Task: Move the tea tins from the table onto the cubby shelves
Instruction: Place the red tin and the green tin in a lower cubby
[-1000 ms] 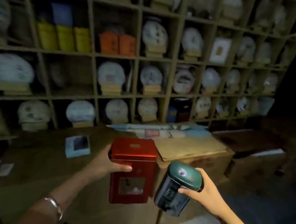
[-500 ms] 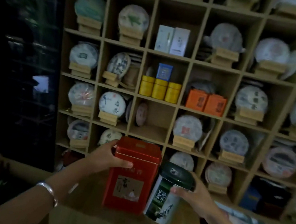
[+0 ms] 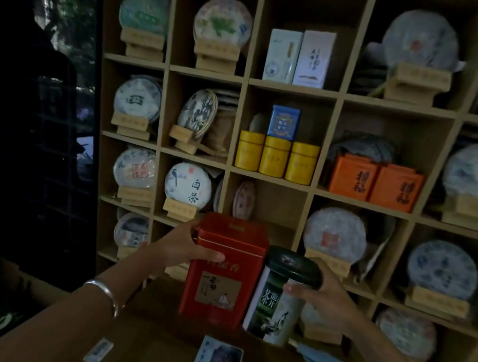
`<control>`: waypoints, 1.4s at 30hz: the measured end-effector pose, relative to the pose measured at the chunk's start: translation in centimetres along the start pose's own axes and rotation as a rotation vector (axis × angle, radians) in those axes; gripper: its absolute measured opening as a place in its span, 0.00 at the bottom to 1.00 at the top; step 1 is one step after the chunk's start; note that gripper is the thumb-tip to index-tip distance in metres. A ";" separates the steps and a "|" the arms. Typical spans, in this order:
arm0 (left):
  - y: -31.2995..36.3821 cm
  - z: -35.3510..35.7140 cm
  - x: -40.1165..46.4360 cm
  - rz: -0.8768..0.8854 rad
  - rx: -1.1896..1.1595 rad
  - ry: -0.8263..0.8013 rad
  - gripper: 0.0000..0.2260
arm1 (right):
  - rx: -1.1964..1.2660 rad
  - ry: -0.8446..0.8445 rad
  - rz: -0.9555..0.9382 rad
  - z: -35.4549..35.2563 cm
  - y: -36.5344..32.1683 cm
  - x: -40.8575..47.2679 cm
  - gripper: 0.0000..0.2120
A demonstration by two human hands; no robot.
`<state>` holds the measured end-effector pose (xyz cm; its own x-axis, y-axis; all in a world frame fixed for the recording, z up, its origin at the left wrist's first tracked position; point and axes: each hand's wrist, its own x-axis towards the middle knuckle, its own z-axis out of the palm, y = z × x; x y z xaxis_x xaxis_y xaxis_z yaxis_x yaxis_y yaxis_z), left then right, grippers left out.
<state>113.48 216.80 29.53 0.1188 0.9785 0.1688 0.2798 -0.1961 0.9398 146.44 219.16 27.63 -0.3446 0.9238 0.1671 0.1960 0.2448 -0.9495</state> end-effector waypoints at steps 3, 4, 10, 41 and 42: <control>-0.9 -0.7 3.6 -0.018 -0.016 -0.019 0.31 | -0.067 0.005 -0.008 -0.5 -0.3 2.5 0.31; -1.3 -0.9 4.9 -0.015 -0.023 -0.035 0.29 | -0.088 0.015 -0.011 -0.6 -0.2 3.3 0.30; -4.5 -1.5 13.6 -0.009 -0.075 -0.109 0.37 | -0.127 0.139 -0.002 -1.4 1.6 7.8 0.30; -10.1 -0.1 32.5 -0.010 -0.126 -0.104 0.43 | -0.045 0.316 0.068 -2.5 7.6 18.7 0.32; -9.9 -0.1 32.5 0.031 -0.110 -0.077 0.44 | -0.047 0.301 0.073 -2.4 7.8 18.7 0.32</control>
<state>114.44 250.54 25.76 0.2003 0.9632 0.1791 0.1694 -0.2141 0.9620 143.73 239.09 24.02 -0.0418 0.9834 0.1764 0.2545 0.1812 -0.9499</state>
